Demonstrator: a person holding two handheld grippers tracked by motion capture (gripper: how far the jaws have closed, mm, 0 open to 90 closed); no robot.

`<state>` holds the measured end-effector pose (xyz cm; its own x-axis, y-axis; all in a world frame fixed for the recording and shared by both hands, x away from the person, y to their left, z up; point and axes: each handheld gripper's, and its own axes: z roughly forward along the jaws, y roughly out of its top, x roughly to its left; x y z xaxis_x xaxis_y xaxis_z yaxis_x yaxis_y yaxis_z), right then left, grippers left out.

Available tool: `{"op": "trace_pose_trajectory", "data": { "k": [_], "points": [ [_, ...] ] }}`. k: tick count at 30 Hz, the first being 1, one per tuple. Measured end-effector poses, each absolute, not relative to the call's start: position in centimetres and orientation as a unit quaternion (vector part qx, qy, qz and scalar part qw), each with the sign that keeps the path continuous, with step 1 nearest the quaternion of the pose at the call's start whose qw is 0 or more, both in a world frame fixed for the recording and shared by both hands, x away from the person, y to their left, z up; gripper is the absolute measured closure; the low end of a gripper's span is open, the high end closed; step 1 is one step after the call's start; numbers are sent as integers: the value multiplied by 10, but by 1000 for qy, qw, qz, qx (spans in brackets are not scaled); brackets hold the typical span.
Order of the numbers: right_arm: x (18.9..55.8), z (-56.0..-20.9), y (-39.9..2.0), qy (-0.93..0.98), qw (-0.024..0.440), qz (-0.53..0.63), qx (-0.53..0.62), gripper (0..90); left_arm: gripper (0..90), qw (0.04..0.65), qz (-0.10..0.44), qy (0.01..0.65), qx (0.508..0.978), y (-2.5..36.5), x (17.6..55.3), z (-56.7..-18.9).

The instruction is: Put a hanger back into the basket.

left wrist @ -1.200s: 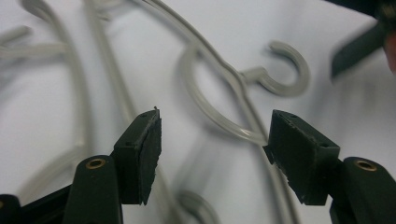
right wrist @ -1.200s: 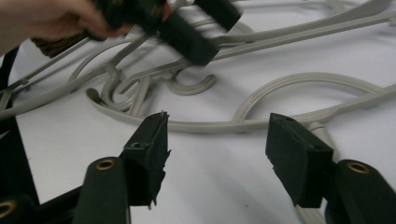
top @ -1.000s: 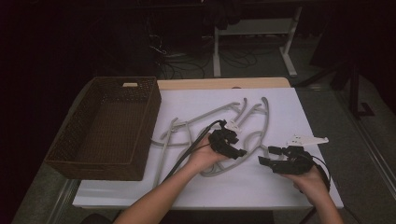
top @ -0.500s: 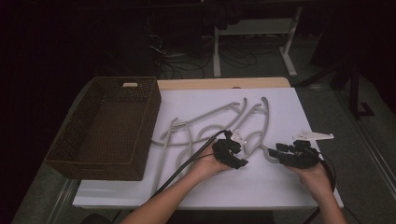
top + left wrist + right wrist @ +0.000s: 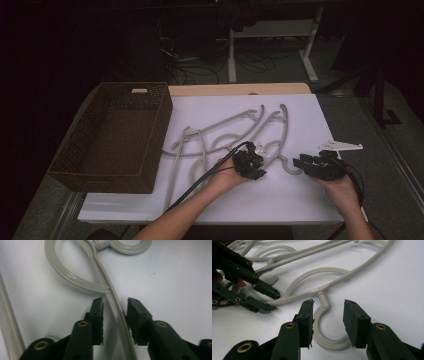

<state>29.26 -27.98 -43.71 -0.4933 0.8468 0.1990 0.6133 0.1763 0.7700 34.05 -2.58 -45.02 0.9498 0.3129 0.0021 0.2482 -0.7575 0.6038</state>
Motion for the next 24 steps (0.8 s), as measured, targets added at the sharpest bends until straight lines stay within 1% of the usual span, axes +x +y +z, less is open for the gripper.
{"op": "trace_pose_trajectory", "data": {
  "k": [7, 10, 12, 17, 20, 22, 24],
  "points": [
    [292, -437, -283, 750, 143, 422, 488, 595, 733, 301, 53, 156, 939, -30, 341, -448],
    [292, -436, -282, 748, 143, 424, 490, 594, 771, 298, 53, 171, 938, -31, 341, -448],
    [291, -435, -283, 748, 146, 425, 489, 594, 815, 299, 55, 175, 936, -31, 342, -448],
    [289, -432, -284, 744, 151, 431, 487, 594, 822, 298, 55, 175, 937, -31, 343, -447],
    [288, -430, -284, 741, 155, 437, 486, 594, 823, 312, 47, 181, 932, -30, 344, -445],
    [287, -429, -285, 739, 156, 440, 486, 582, 823, 320, 43, 183, 928, -30, 345, -441],
    [287, -428, -285, 736, 159, 443, 486, 545, 823, 328, 38, 183, 926, -29, 348, -436]
  ]
}}
